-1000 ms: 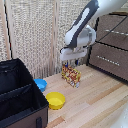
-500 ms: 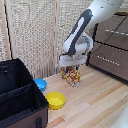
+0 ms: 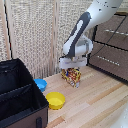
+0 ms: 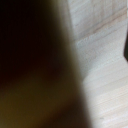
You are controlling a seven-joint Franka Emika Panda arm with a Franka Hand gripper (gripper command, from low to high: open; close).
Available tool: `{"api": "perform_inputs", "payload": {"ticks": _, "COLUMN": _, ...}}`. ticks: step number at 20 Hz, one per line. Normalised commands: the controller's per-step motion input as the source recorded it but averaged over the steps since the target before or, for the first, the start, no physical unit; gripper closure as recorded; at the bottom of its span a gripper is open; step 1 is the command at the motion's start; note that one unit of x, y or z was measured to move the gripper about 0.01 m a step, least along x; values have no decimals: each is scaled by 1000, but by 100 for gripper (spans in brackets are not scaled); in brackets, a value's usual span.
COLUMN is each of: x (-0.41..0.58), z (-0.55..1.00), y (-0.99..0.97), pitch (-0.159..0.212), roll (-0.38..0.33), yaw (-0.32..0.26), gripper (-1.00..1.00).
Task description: Kindly direct your grabber toward the cereal bar. Delicately grip the cereal bar using your grabber. Transport the clutched cereal bar to the rear part of the organizer. Set the cereal bar down and place it in the rear section of the organizer.
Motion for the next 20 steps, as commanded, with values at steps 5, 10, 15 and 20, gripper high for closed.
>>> {"api": "perform_inputs", "payload": {"ticks": 5, "x": 0, "z": 354, "y": 6, "pitch": -3, "roll": -5, "yaw": -61, "gripper": 100}}
{"api": "perform_inputs", "payload": {"ticks": 10, "x": 0, "z": 550, "y": 0, "pitch": 0, "roll": 0, "yaw": -107, "gripper": 100}}
{"api": "perform_inputs", "payload": {"ticks": 15, "x": 19, "z": 733, "y": 0, "pitch": 8, "roll": -2, "yaw": -115, "gripper": 100}}
{"api": "perform_inputs", "payload": {"ticks": 20, "x": 193, "z": 781, "y": 41, "pitch": 42, "roll": -28, "yaw": -127, "gripper": 100}}
